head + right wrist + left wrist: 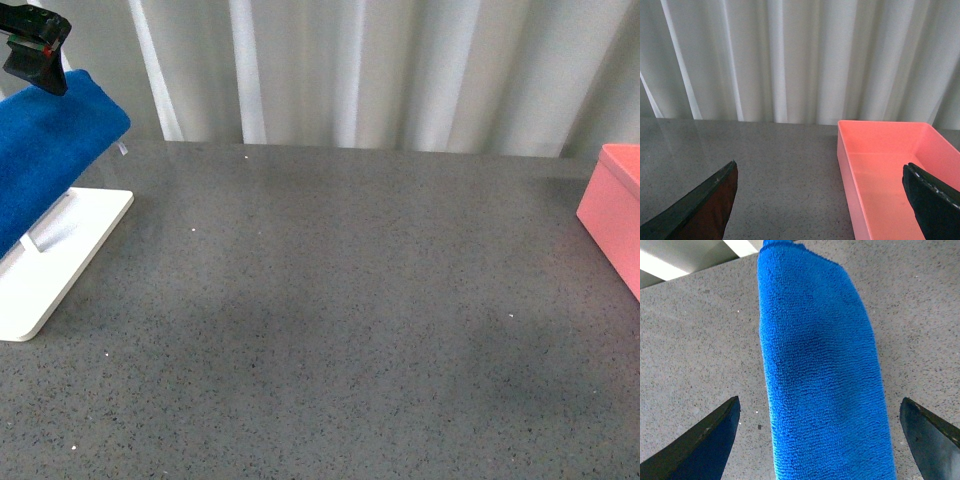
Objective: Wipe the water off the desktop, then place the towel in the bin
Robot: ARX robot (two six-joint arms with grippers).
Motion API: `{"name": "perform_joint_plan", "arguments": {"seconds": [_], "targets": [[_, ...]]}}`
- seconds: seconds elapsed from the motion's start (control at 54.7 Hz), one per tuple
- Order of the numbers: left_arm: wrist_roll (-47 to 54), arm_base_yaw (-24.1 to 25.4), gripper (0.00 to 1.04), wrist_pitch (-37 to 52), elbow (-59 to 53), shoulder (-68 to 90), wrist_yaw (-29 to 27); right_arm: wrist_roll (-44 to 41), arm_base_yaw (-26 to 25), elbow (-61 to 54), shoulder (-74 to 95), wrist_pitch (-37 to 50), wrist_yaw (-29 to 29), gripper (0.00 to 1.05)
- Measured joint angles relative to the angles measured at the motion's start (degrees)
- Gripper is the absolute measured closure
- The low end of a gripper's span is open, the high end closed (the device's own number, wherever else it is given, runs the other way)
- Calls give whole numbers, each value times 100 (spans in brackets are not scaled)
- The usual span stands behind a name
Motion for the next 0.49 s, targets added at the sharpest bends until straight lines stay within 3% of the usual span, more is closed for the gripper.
{"name": "perform_joint_plan", "arguments": {"seconds": [0.494], "targets": [[-302, 63, 7, 131, 155, 446, 61, 0, 0, 0, 0, 0, 0, 7]]}}
